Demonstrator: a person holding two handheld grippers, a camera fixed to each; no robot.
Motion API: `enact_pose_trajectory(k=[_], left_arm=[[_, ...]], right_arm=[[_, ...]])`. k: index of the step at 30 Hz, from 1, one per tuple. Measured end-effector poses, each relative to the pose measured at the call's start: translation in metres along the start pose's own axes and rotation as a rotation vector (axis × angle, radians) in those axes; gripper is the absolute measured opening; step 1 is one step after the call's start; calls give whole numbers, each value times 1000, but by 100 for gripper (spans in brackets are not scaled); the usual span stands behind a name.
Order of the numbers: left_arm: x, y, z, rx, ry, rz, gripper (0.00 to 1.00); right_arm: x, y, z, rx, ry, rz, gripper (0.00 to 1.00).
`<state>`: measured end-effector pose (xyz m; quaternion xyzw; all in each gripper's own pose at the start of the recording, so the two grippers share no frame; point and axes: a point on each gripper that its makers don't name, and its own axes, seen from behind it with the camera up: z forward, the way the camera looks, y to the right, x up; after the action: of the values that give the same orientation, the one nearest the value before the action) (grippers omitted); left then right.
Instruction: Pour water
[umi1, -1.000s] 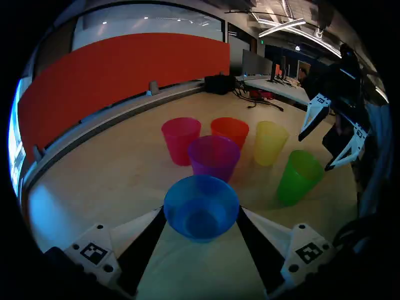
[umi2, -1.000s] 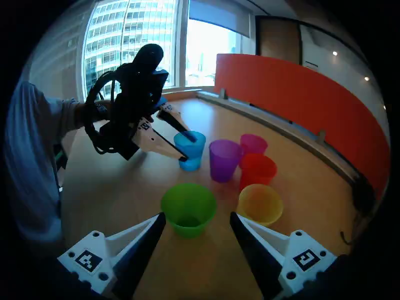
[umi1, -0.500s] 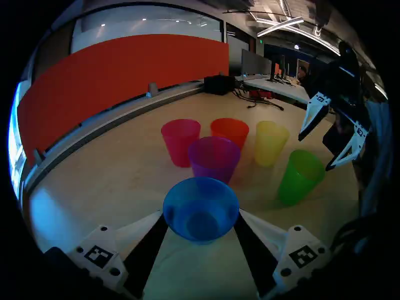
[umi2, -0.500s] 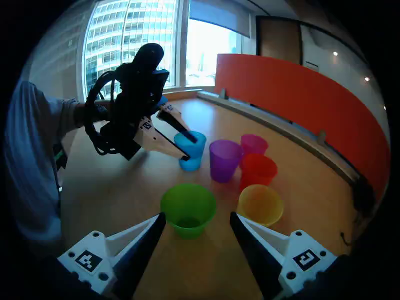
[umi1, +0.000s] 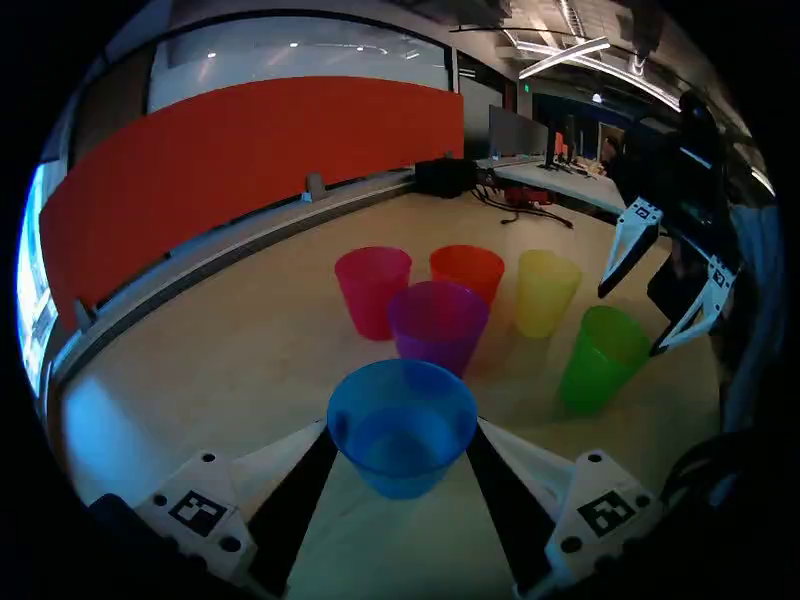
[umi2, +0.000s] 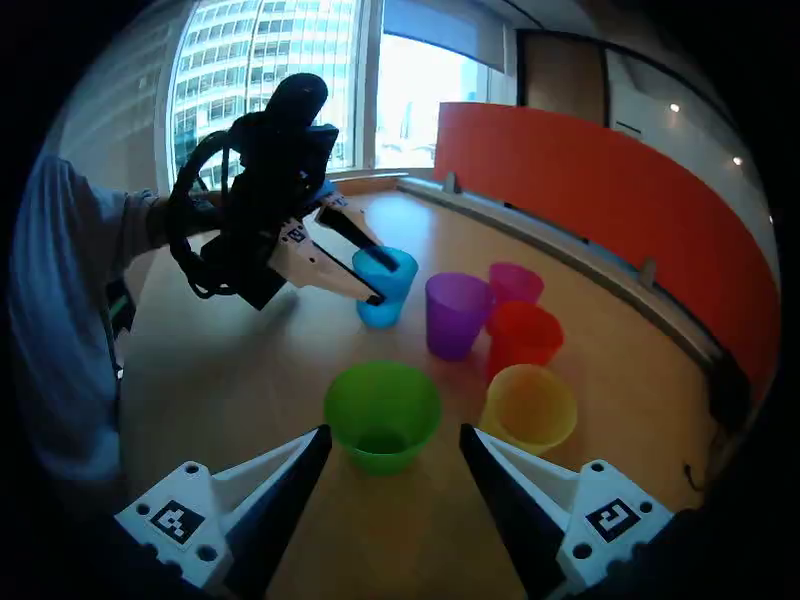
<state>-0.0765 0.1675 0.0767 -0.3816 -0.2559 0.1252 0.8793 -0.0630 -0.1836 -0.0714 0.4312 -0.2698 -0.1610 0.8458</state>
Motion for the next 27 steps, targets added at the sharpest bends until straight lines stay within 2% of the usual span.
enact_pose_trajectory(k=[11, 27], left_arm=[[21, -3, -21, 5, 67, -28, 86], [43, -8, -57, 44, 145, -30, 85]], right_arm=[[-6, -3, 11, 0, -15, -17, 99], [-6, -5, 37, -3, -3, -25, 100]])
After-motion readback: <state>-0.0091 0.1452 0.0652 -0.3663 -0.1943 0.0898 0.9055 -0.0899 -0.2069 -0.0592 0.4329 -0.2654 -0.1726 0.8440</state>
